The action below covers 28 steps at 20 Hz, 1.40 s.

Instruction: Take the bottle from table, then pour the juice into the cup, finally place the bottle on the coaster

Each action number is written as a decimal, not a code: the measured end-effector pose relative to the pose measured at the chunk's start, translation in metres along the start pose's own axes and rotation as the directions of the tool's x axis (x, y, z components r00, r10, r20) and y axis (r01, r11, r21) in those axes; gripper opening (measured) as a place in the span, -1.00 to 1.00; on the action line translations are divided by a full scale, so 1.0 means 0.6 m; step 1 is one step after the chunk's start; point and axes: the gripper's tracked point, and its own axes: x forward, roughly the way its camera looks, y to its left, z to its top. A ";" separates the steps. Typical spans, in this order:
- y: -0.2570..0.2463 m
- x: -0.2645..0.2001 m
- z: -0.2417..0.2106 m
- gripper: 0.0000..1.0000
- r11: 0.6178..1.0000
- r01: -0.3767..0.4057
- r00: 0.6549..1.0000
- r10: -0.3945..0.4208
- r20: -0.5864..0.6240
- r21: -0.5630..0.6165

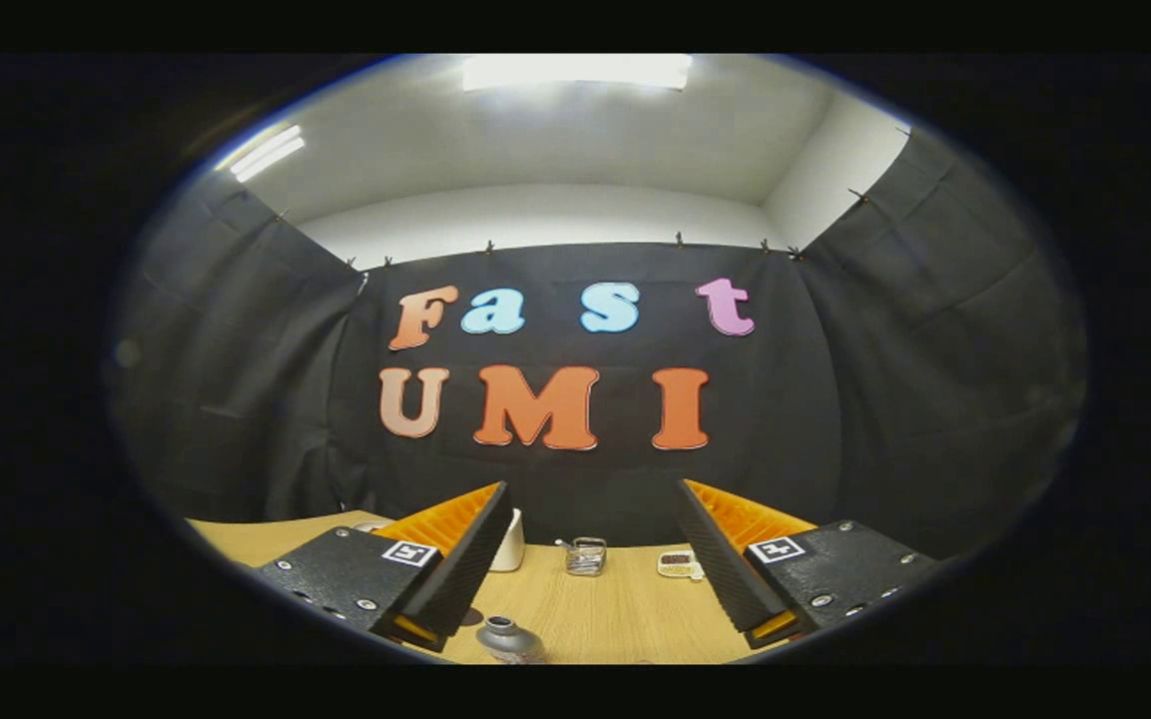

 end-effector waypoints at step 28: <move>0.112 -0.045 -0.270 0.95 0.977 -0.198 0.948 0.212 -0.236 0.081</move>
